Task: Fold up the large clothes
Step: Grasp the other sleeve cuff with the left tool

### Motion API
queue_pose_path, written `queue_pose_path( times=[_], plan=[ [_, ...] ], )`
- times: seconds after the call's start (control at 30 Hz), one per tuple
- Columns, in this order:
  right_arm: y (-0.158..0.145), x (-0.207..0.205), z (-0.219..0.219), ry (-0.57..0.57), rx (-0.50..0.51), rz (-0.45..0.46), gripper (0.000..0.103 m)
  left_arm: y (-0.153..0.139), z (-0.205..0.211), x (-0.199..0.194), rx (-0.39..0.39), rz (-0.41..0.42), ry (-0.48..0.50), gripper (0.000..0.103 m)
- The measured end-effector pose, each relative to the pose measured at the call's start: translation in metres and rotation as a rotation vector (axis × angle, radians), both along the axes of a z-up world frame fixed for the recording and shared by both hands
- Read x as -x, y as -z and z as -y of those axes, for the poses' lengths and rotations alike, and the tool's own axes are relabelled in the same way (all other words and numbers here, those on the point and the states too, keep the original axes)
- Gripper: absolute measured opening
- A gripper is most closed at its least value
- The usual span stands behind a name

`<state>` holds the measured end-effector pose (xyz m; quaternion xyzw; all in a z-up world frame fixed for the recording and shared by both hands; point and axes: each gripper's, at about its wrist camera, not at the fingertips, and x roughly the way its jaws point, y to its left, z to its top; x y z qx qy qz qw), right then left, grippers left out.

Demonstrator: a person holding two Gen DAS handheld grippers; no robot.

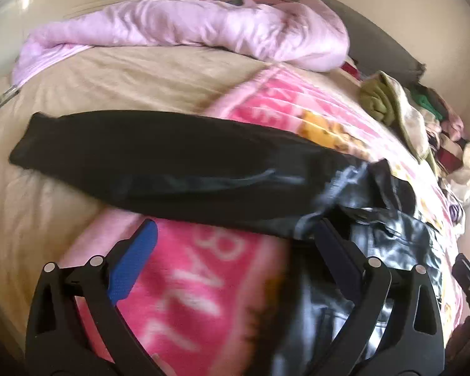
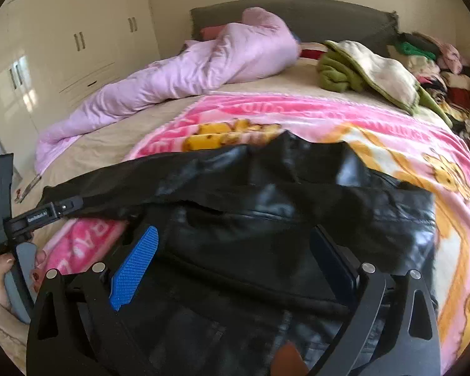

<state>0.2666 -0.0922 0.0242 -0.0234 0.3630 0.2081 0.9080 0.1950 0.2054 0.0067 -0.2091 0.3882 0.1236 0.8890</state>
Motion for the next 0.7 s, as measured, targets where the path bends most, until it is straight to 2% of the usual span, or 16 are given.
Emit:
queue_pose_path(
  times=[0.33, 0.7],
  plan=[
    [-0.005, -0.004, -0.067, -0.103, 0.012, 0.013, 0.096, 0.011, -0.061, 0.023, 0.0, -0.019, -0.122, 0.094],
    [0.007, -0.01, -0.139, -0.203, 0.043, -0.007, 0.096, 0.038, -0.132, 0.036, 0.085, -0.043, -0.264, 0.094]
  ],
)
